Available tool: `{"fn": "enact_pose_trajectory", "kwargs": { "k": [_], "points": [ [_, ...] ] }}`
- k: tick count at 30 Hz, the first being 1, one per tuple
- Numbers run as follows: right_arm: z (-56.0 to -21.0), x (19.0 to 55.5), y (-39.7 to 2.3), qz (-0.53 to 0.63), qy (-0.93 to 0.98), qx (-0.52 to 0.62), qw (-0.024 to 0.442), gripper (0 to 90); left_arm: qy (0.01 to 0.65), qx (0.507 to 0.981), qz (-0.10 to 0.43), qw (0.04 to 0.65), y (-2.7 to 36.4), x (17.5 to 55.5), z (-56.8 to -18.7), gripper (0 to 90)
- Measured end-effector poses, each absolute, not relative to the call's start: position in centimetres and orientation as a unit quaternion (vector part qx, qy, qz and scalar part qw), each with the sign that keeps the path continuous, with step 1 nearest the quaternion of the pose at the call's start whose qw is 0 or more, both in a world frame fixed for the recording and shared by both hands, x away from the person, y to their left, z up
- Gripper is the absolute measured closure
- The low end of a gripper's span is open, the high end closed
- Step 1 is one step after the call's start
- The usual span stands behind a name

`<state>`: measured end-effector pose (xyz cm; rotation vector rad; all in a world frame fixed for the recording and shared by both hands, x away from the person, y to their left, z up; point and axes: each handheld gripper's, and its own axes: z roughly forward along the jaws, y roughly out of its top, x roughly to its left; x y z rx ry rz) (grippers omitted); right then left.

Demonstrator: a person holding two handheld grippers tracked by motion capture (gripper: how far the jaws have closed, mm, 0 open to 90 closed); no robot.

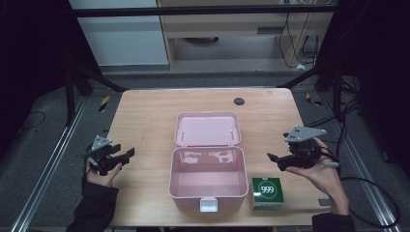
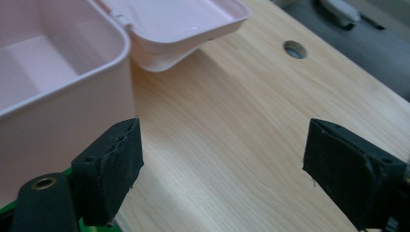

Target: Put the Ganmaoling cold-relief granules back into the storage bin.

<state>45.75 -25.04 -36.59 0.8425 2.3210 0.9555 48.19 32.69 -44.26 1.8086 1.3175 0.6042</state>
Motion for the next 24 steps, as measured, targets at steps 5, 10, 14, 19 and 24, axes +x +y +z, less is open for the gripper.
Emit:
{"fn": "enact_pose_trajectory", "kwargs": {
  "k": [5, 10, 14, 19, 24],
  "points": [
    [-36.2, 45.7, -24.2, 0.331, 0.875, 0.273, 0.224, 13.5, 0.522, 0.718, 0.235, 0.396, 32.6, 48.1, -44.5, 35.4],
    [-35.6, 45.2, -23.4, 0.320, 0.894, 0.236, 0.205, 12.5, 0.522, 0.721, 0.231, 0.392, 32.7, 47.9, -44.9, 35.1],
    [-35.5, 45.0, -23.0, 0.308, 0.909, 0.210, 0.188, 11.2, 0.521, 0.724, 0.228, 0.391, 32.8, 47.8, -45.2, 34.6],
    [-35.3, 44.4, -22.3, 0.266, 0.935, 0.163, 0.172, 9.3, 0.520, 0.727, 0.229, 0.385, 32.6, 47.9, -45.4, 33.6],
    [-35.6, 43.7, -21.5, 0.235, 0.951, 0.134, 0.151, 6.9, 0.520, 0.729, 0.228, 0.382, 32.5, 47.9, -45.6, 33.0]
  ]
}}
